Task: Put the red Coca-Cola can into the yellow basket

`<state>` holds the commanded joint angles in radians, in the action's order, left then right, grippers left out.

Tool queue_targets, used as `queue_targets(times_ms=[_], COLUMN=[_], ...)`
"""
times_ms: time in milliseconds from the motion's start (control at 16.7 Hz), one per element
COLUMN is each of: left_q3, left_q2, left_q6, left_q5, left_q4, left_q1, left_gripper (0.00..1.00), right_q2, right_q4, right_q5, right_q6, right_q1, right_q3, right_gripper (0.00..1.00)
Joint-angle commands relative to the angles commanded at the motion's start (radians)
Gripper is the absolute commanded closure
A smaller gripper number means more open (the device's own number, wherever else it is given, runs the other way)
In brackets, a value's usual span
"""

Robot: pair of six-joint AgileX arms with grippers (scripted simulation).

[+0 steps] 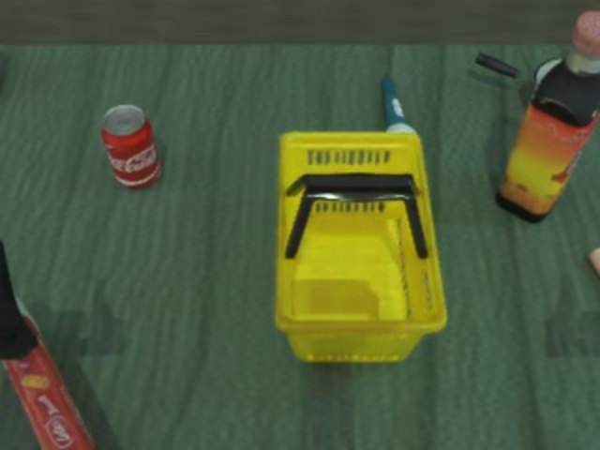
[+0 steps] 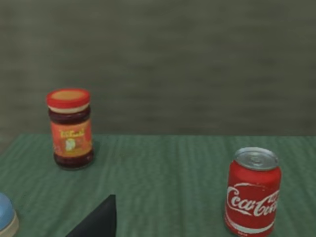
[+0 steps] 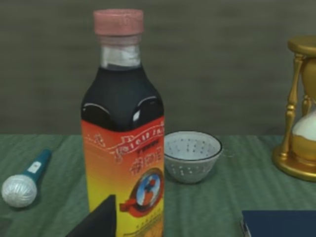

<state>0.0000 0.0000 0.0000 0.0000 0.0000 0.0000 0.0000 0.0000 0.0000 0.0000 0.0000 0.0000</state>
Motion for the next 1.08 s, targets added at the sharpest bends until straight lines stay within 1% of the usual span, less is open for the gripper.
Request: queue_targets(times_ms=[240, 480, 780, 1080], left_q3=[0.023, 0.169, 0.494, 0.918], left_q2=[0.024, 0.178, 0.544, 1.047], left_q6=[0.007, 0.051, 0.152, 0.282], left_q5=[0.006, 0.039, 0.09, 0.132], left_q4=[-0.015, -0.117, -0.353, -0.663], left_q1=[-0.004, -0.023, -0.056, -0.089], left_gripper=[0.0, 0.0, 0.0, 0.0], right_q2=[0.0, 0.0, 0.0, 0.0], right_q4=[0.0, 0.0, 0.0, 0.0], right_q5=[0.0, 0.0, 0.0, 0.0], right_q6=[0.0, 0.0, 0.0, 0.0], right_q1=[0.0, 0.0, 0.0, 0.0], right_q3=[0.0, 0.0, 0.0, 0.0], right_gripper=[0.0, 0.0, 0.0, 0.0])
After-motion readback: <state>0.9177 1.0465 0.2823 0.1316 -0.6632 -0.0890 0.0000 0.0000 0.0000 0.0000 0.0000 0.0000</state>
